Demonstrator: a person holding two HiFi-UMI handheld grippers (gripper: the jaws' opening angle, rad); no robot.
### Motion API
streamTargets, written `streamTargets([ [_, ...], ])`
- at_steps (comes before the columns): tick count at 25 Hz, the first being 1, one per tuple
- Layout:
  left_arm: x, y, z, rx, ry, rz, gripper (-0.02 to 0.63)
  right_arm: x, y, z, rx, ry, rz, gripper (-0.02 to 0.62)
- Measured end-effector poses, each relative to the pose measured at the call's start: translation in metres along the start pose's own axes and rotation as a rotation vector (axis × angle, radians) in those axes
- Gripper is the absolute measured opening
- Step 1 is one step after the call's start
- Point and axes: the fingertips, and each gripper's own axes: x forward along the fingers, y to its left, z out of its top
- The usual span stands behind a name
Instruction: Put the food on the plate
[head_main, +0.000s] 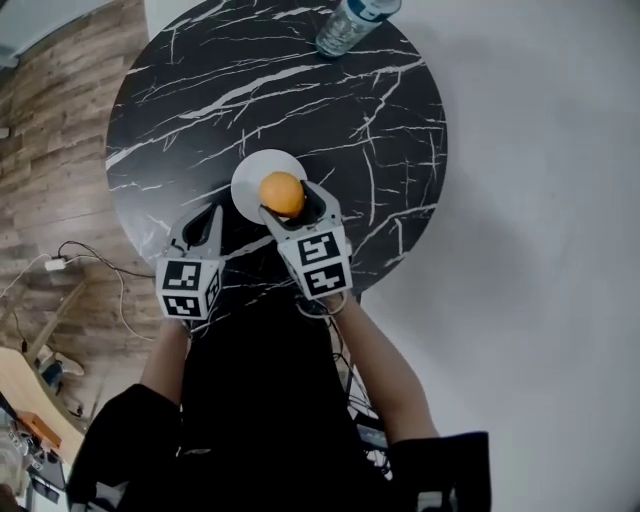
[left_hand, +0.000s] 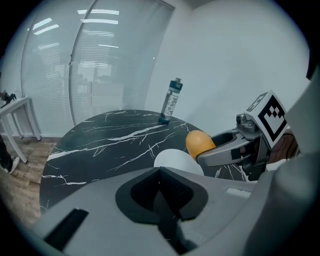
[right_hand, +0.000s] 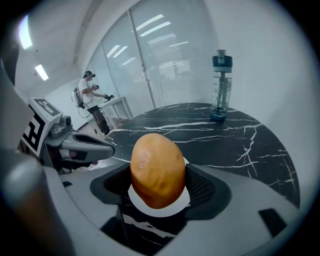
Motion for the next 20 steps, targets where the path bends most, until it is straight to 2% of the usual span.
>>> streamTargets([
  [6, 0.016, 0.005, 0.001, 0.034, 0.035, -0.036, 0.0, 0.009, -0.005, -0.003, 0.098, 0.009, -0.049, 0.328],
  [20, 0.026, 0.005, -0.006, 0.098, 0.085, -0.103, 0.0, 0.028, -0.008, -0.026, 0.134, 0.079, -0.094, 0.328],
])
